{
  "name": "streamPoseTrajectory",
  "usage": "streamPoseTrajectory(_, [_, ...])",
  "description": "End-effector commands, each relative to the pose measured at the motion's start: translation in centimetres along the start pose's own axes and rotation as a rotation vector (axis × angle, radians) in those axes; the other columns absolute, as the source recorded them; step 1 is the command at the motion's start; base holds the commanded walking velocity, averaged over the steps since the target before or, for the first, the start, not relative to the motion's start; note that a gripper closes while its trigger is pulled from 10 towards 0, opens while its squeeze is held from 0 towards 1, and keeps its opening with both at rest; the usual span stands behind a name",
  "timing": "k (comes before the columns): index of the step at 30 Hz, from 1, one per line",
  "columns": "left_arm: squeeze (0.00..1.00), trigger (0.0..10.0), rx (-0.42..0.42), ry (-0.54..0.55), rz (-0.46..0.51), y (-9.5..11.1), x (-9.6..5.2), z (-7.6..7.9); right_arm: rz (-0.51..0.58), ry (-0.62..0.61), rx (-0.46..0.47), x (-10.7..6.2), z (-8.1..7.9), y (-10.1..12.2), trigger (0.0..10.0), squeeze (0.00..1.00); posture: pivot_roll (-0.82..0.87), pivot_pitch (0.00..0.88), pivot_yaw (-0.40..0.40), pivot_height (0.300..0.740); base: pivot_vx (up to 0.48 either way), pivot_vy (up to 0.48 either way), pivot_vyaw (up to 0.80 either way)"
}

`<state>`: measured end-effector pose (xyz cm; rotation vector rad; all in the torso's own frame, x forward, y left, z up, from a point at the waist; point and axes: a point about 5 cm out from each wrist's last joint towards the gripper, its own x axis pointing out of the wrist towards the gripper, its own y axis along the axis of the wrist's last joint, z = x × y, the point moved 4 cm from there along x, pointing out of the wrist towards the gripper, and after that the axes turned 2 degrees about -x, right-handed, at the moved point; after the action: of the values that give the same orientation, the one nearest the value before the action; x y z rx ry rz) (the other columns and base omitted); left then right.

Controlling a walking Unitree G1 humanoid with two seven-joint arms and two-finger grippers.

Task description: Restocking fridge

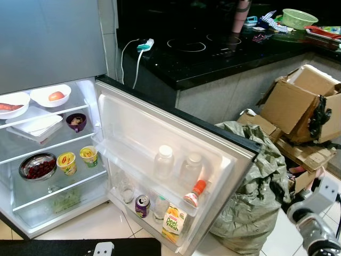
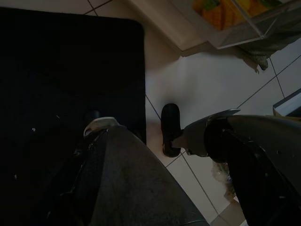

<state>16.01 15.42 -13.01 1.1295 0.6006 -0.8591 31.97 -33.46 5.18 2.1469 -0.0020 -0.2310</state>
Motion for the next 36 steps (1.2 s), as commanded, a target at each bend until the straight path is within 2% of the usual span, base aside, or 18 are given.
streamPoseTrajectory(1, [0.0, 10.0, -0.029, -0.002, -0.054, -1.8, -0.3, 0.1, 0.019, 0.098, 0.042, -0.1, -0.7, 0.7, 10.0, 0.0, -0.04, 0.0, -0.078, 0.74, 0.0, 0.0, 0.0])
streamPoseTrajectory(2, [0.0, 10.0, -0.028, -0.004, -0.055, -1.9, -0.3, 0.2, 0.011, 0.166, 0.051, -0.1, -1.4, 0.7, 10.0, 0.0, -0.04, 0.0, -0.078, 0.74, 0.0, 0.0, 0.0])
streamPoseTrajectory(3, [0.0, 10.0, -0.029, -0.005, -0.056, -1.9, -0.3, 0.2, -0.041, 0.285, 0.048, -0.3, -2.5, 0.1, 10.0, 0.0, -0.04, 0.0, -0.077, 0.74, 0.0, 0.0, 0.0])
streamPoseTrajectory(6, [0.0, 10.0, -0.029, -0.006, -0.056, -1.9, -0.3, 0.2, -0.081, 0.355, 0.037, -0.6, -3.1, -0.5, 10.0, 0.0, -0.04, 0.0, -0.077, 0.74, 0.0, 0.0, 0.0])
streamPoseTrajectory(9, [0.0, 10.0, -0.027, -0.006, -0.057, -1.9, -0.3, 0.2, -0.232, 0.584, 0.018, -2.0, -5.0, -2.9, 10.0, 0.0, -0.05, 0.0, -0.075, 0.74, 0.0, 0.0, 0.0])
streamPoseTrajectory(10, [0.0, 10.0, -0.027, -0.006, -0.057, -1.9, -0.3, 0.2, -0.232, 0.584, 0.018, -2.0, -5.0, -2.9, 10.0, 0.0, -0.05, 0.0, -0.075, 0.74, 0.0, 0.0, 0.0])
streamPoseTrajectory(12, [0.0, 10.0, -0.025, -0.006, -0.058, -1.9, -0.3, 0.1, -0.311, 0.694, 0.023, -2.7, -6.1, -4.2, 10.0, 0.0, -0.05, 0.0, -0.074, 0.74, 0.0, 0.0, 0.0])
streamPoseTrajectory(14, [0.0, 10.0, -0.025, -0.006, -0.058, -1.9, -0.3, 0.1, -0.311, 0.694, 0.023, -2.7, -6.1, -4.2, 10.0, 0.0, -0.05, 0.0, -0.074, 0.74, 0.0, 0.0, 0.0])
streamPoseTrajectory(16, [0.0, 10.0, -0.023, -0.007, -0.058, -1.9, -0.3, 0.2, -0.406, 0.824, 0.043, -3.8, -7.3, -5.5, 10.0, 0.0, -0.05, 0.0, -0.074, 0.74, 0.0, 0.0, 0.0])
streamPoseTrajectory(20, [0.0, 10.0, -0.023, -0.007, -0.058, -1.9, -0.3, 0.2, -0.475, 0.912, 0.06, -4.7, -7.9, -6.3, 10.0, 0.0, -0.05, 0.0, -0.075, 0.74, 0.0, 0.0, 0.0])
streamPoseTrajectory(23, [0.0, 10.0, -0.023, -0.006, -0.059, -1.9, -0.3, 0.2, -0.505, 0.92, 0.039, -4.9, -7.9, -6.7, 10.0, 0.0, -0.06, 0.0, -0.076, 0.74, 0.0, 0.0, 0.0])
streamPoseTrajectory(26, [0.0, 10.0, -0.022, -0.003, -0.065, -2.0, -0.3, 0.2, -0.555, 0.846, -0.006, -4.9, -7.0, -7.7, 10.0, 0.0, -0.06, 0.0, -0.076, 0.74, 0.0, 0.0, 0.0])
streamPoseTrajectory(30, [0.0, 10.0, -0.024, -0.001, -0.07, -2.3, -0.3, 0.3, -0.649, 0.513, -0.195, -5.3, -2.8, -10.6, 10.0, 0.0, -0.06, 0.0, -0.077, 0.74, 0.0, 0.0, 0.0])
streamPoseTrajectory(35, [0.0, 10.0, -0.022, 0.0, -0.078, -2.5, -0.4, 0.2, -0.615, 0.305, -0.258, -5.0, -0.8, -11.1, 10.0, 0.0, -0.06, 0.0, -0.077, 0.74, 0.0, 0.0, 0.0])
streamPoseTrajectory(36, [0.0, 10.0, -0.021, 0.001, -0.08, -2.5, -0.4, 0.2, -0.595, 0.31, -0.246, -4.9, -1.1, -11.2, 10.0, 0.0, -0.06, 0.0, -0.077, 0.74, 0.0, 0.0, 0.0])
